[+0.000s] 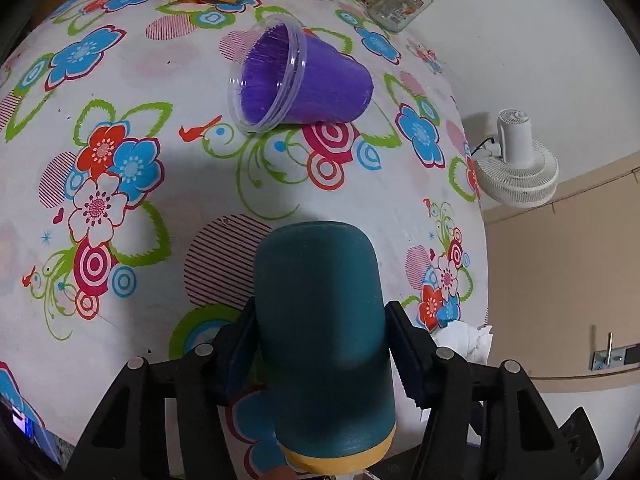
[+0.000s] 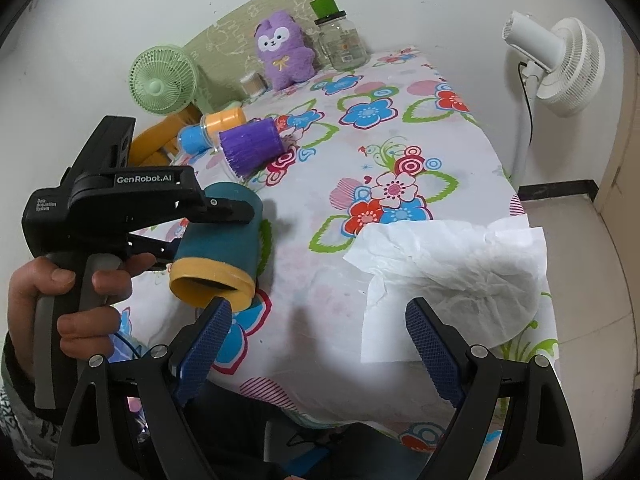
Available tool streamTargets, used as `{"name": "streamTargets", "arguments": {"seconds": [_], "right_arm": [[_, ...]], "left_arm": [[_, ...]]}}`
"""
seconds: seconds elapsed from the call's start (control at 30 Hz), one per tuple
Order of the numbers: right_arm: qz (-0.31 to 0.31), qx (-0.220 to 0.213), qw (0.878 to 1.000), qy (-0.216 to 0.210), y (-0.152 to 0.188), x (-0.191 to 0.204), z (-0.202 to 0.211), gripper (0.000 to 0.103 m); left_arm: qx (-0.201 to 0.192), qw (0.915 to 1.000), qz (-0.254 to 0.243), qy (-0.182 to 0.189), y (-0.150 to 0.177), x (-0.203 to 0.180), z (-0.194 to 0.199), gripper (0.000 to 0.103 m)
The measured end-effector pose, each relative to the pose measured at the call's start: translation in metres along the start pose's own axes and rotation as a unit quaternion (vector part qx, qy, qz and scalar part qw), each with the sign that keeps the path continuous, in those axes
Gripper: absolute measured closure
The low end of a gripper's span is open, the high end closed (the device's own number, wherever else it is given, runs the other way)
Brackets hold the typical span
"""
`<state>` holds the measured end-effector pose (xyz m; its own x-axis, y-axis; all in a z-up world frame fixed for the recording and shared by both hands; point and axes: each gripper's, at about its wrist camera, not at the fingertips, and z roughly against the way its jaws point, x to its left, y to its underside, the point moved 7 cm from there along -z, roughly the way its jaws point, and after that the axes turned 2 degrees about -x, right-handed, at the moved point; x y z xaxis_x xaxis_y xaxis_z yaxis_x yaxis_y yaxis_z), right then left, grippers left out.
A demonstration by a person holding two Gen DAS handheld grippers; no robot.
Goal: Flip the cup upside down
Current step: 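Hold the teal cup in the left gripper and turn its yellow rim downward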
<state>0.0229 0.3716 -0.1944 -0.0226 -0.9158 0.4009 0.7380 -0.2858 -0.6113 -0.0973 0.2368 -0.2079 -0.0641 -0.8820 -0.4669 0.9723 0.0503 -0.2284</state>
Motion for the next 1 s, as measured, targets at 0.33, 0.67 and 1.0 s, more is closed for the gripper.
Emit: {"name": "streamTargets", "arguments": {"seconds": [0.33,0.67,1.0], "right_arm": [[0.014,-0.001,1.0,-0.01,-0.003,0.018,-0.001,0.013],[0.081,-0.007,0.996,-0.038,-0.022,0.082,-0.012,0.013],[0.148,0.006,0.987,-0.054,-0.036,0.149,-0.044,0.013]], "left_arm": [[-0.102,0.9944,-0.029,-0.004,-0.008,0.004,0.075,0.042],[-0.21,0.9749,-0.043,-0.059,-0.016,0.035,0.148,0.042],[-0.26,0.9568,-0.037,-0.124,-0.024,0.075,0.171,0.042]]}}
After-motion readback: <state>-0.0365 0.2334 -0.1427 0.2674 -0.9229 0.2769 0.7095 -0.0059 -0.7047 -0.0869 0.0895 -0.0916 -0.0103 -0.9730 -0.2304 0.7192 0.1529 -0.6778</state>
